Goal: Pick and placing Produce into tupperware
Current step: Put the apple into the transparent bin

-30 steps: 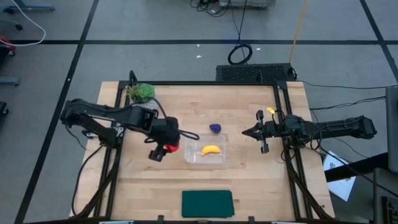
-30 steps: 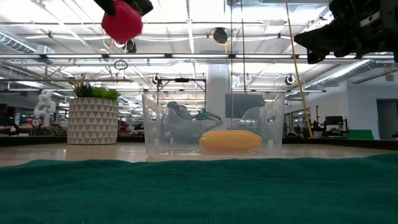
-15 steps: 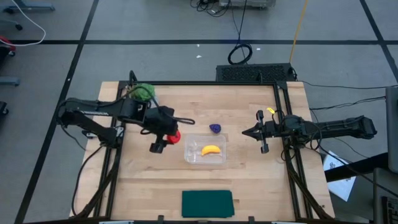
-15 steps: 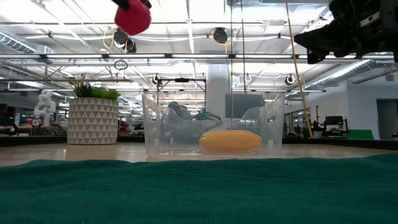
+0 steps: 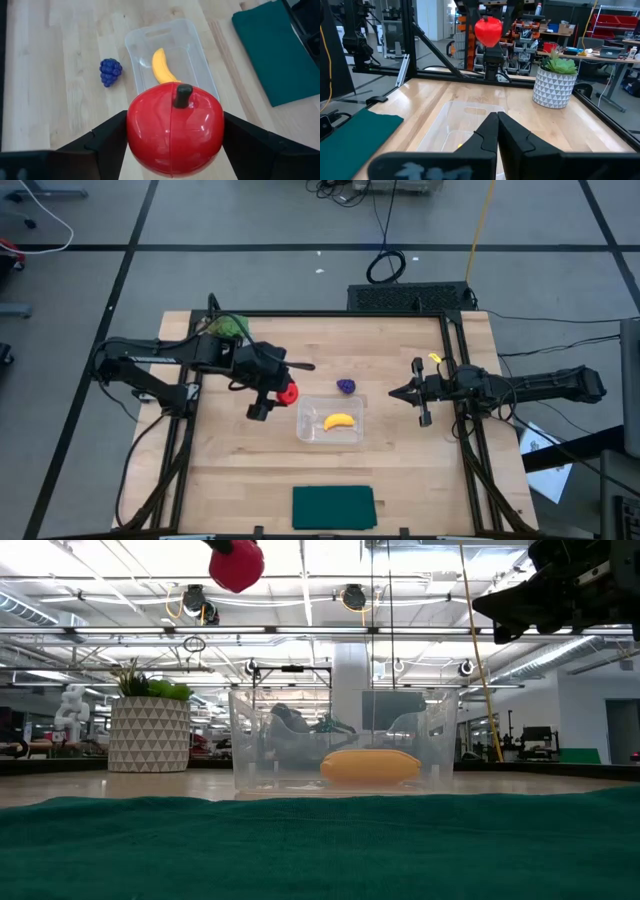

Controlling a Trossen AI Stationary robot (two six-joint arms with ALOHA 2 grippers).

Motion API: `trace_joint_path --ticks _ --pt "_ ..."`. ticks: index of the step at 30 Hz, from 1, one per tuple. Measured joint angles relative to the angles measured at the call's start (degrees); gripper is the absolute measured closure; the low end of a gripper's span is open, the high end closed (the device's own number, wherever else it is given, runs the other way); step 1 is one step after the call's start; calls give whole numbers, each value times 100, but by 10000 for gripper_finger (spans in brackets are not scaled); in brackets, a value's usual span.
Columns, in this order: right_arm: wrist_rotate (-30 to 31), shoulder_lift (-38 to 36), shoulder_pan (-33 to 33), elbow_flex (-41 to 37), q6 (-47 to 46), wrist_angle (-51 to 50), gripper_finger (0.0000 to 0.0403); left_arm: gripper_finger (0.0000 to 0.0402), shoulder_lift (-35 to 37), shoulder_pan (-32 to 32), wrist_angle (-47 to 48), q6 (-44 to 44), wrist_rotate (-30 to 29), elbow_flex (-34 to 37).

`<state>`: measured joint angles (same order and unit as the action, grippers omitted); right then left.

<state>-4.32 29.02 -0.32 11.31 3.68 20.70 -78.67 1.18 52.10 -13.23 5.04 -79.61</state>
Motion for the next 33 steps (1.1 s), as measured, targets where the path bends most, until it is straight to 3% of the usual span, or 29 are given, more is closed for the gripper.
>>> trace_joint_path --ticks 8,33 --pt "0 0 -1 0 0 3 403 132 0 -166 -398 134 1 0" --pt "0 0 -2 0 12 5 403 118 -94 -202 -1404 200 2 -11"
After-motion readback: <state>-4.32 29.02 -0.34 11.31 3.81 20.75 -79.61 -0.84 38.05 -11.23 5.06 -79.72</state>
